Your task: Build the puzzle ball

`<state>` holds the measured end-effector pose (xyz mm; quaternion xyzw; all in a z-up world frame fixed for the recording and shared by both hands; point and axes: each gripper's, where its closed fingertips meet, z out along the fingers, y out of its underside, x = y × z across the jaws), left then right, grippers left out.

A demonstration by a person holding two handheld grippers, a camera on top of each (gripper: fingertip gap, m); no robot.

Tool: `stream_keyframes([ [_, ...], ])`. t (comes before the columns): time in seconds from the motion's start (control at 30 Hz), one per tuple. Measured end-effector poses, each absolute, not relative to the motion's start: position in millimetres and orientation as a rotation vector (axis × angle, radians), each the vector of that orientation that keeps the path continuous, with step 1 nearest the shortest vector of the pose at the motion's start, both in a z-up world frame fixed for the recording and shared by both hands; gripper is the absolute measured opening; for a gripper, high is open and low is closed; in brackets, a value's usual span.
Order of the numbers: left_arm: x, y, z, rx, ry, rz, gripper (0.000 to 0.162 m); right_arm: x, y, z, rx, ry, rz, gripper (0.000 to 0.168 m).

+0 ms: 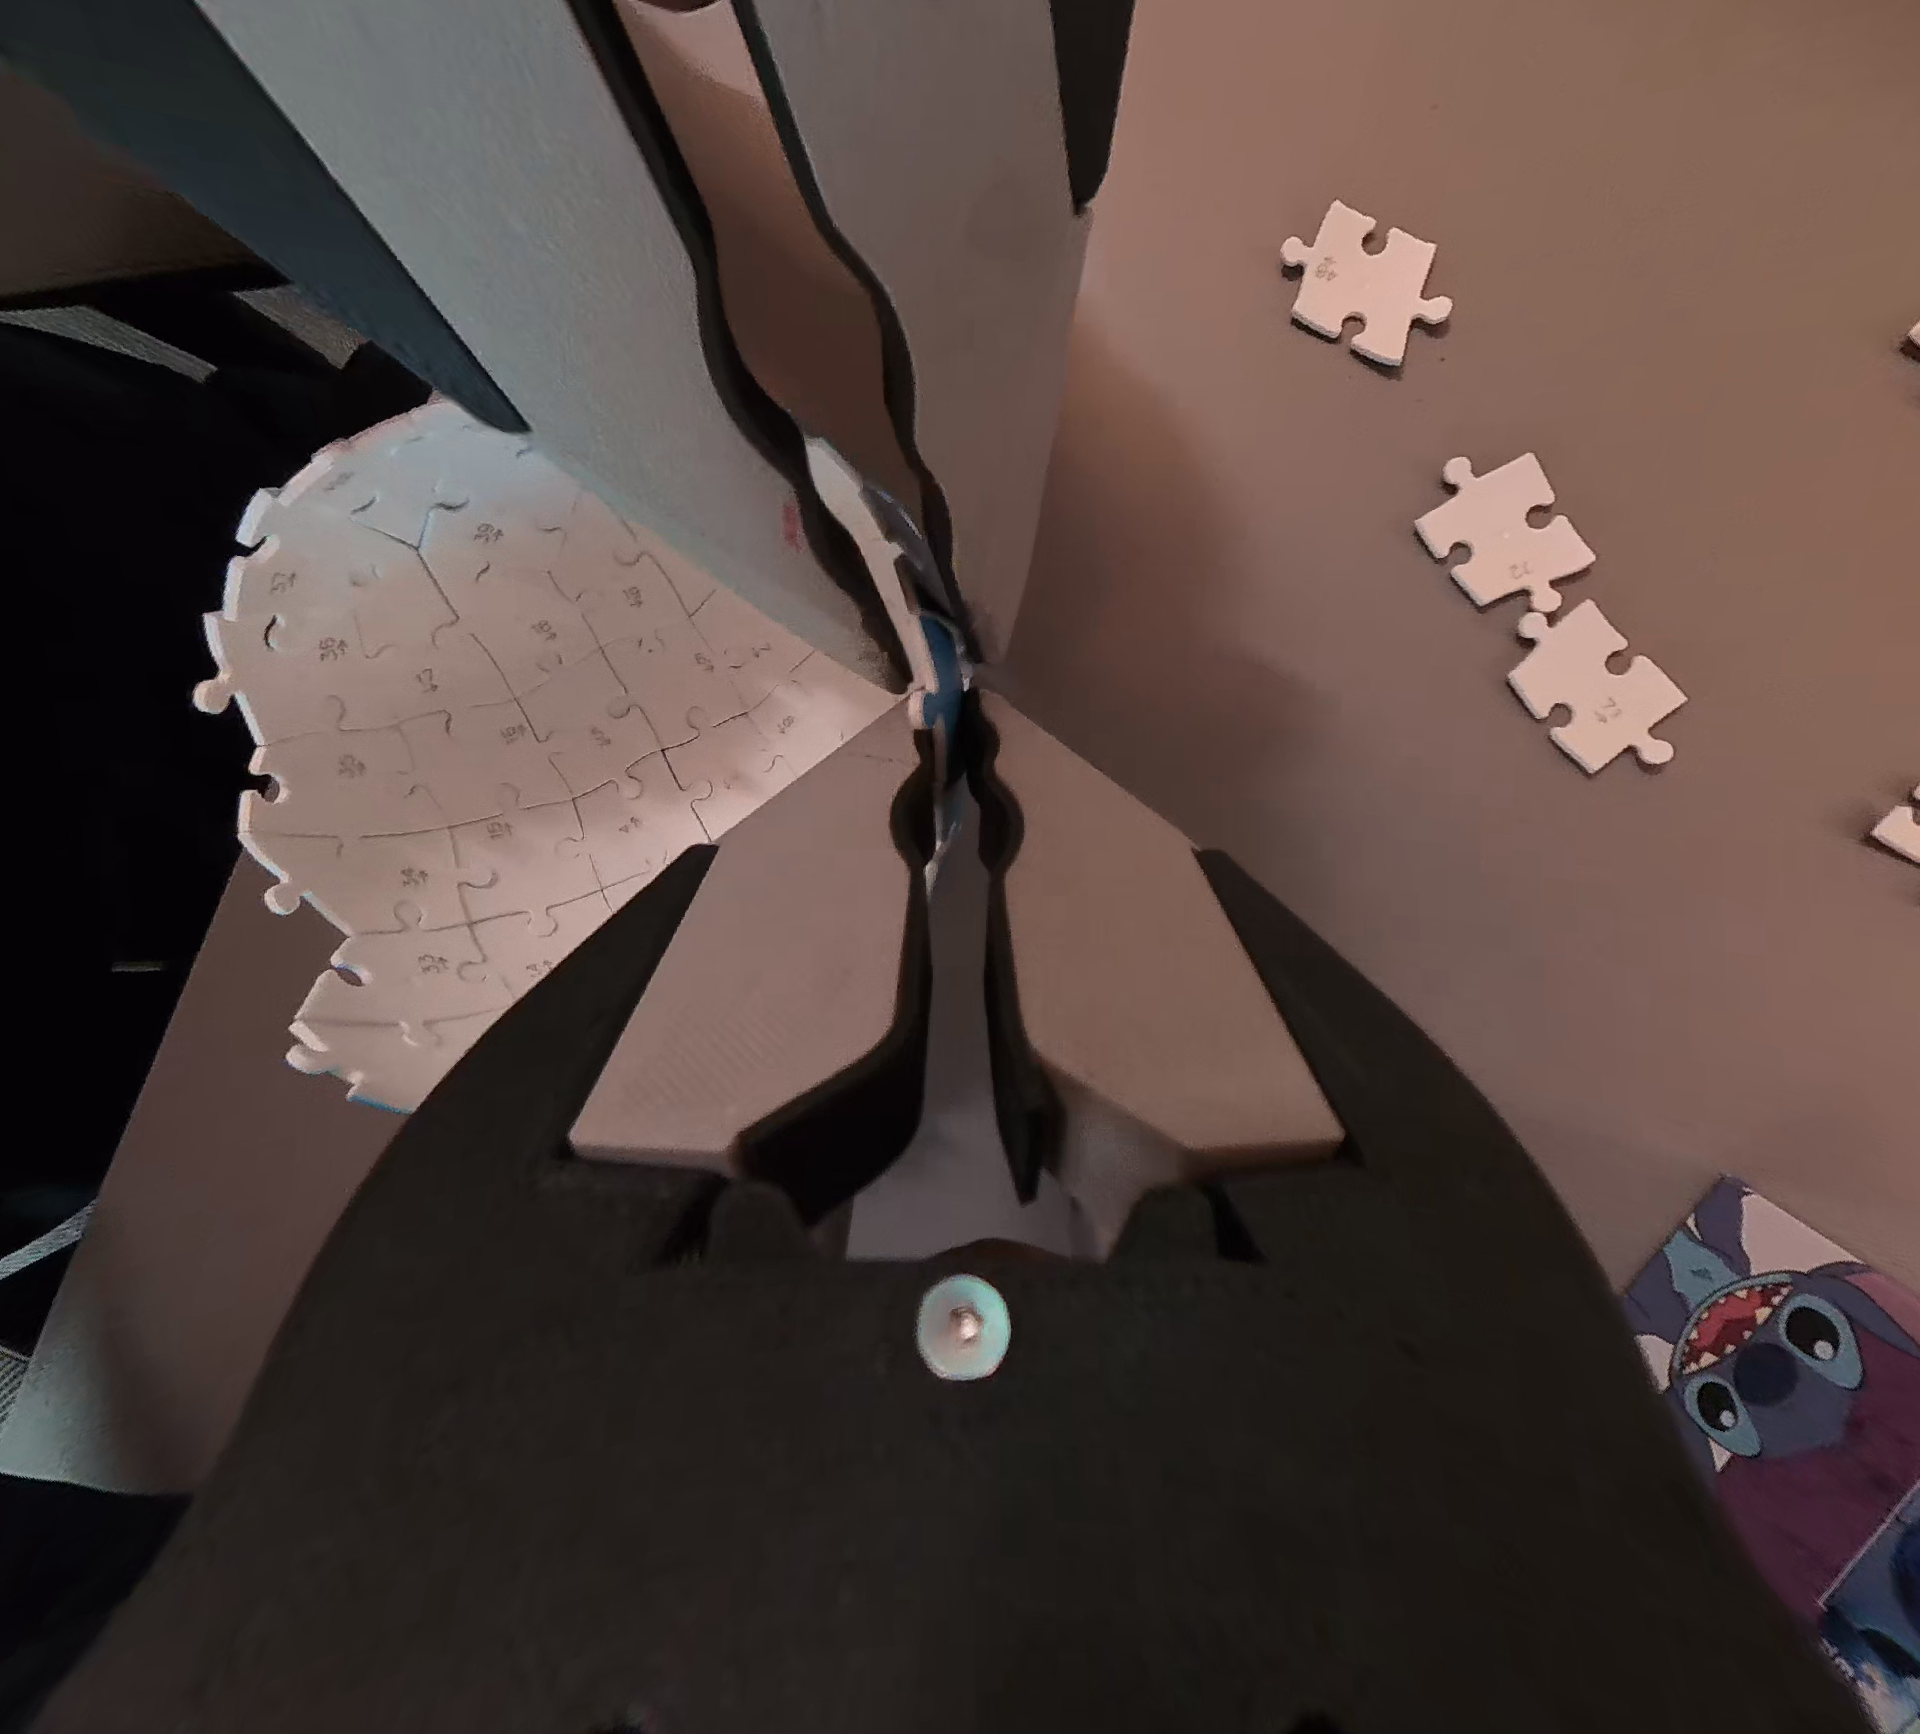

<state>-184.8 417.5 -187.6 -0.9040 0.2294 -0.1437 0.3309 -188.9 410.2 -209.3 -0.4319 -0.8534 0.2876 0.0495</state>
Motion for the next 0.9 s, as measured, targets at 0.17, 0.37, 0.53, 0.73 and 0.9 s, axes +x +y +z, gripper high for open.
stream_keyframes([
  [0.17, -186.8, 420.1, -187.2, -2.367, 0.587, -0.398, 0.004, -191.4, 412.3, -209.0, -1.277, -2.585, 0.856, 0.000],
  [0.37, -191.2, 419.5, -188.8, -2.370, 0.644, -0.220, 0.000, -196.8, 413.9, -210.1, -1.209, -2.571, 0.829, 0.006],
  [0.53, -189.0, 418.4, -189.5, -2.368, 0.613, -0.237, 0.000, -196.0, 412.7, -212.8, -1.163, -2.586, 0.751, 0.013],
  [0.73, -188.9, 418.0, -188.8, -2.350, 0.598, -0.217, 0.000, -192.5, 408.7, -213.5, -1.135, -2.622, 0.749, 0.002],
  [0.9, -190.3, 415.8, -188.9, -2.354, 0.586, -0.226, 0.001, -193.2, 407.3, -213.5, -1.132, -2.621, 0.748, 0.001],
])
